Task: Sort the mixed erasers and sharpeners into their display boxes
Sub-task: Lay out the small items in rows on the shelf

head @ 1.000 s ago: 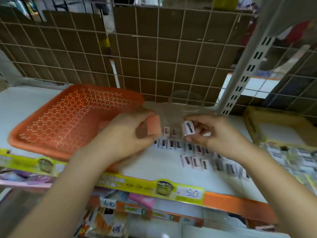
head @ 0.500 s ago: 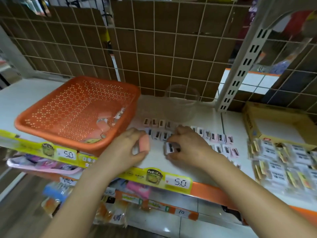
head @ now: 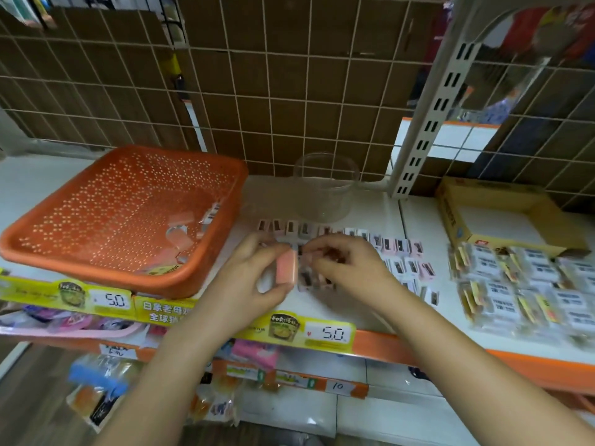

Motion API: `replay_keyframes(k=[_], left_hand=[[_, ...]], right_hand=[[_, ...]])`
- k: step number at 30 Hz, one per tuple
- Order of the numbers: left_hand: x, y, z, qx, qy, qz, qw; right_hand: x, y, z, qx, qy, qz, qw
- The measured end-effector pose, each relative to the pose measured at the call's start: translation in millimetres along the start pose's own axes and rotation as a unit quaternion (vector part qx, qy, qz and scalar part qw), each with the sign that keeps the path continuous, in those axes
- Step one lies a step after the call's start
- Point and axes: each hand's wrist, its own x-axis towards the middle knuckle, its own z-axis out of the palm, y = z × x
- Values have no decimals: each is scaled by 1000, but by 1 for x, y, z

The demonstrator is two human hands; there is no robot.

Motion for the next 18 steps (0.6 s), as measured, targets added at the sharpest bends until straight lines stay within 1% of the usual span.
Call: replay_keyframes(k=[1, 2, 4, 6, 8, 11, 14, 18], left_hand=[[3, 4, 2, -4, 0, 6, 1000], [6, 9, 5, -4, -2, 13, 1000], [11, 18, 10, -5, -12, 14, 1000], [15, 30, 18, -6, -22, 16, 1000], [19, 44, 26, -4, -24, 28, 999], [26, 68, 41, 7, -9, 43, 999], [36, 94, 62, 26, -1, 41, 999], [50, 144, 114, 25, -9, 60, 998]], right_hand=[[-3, -1, -1, 74, -1, 28, 997], [-6, 0, -2, 120, -1, 54, 991], [-11, 2, -6, 185, -6, 86, 979], [-16, 5, -14, 225, -5, 101, 969], [-23, 9, -26, 238, 9, 107, 965], [-39, 19, -56, 256, 39, 92, 962], [-61, 36, -101, 289, 67, 75, 952], [-98, 74, -172, 268, 104, 71, 955]])
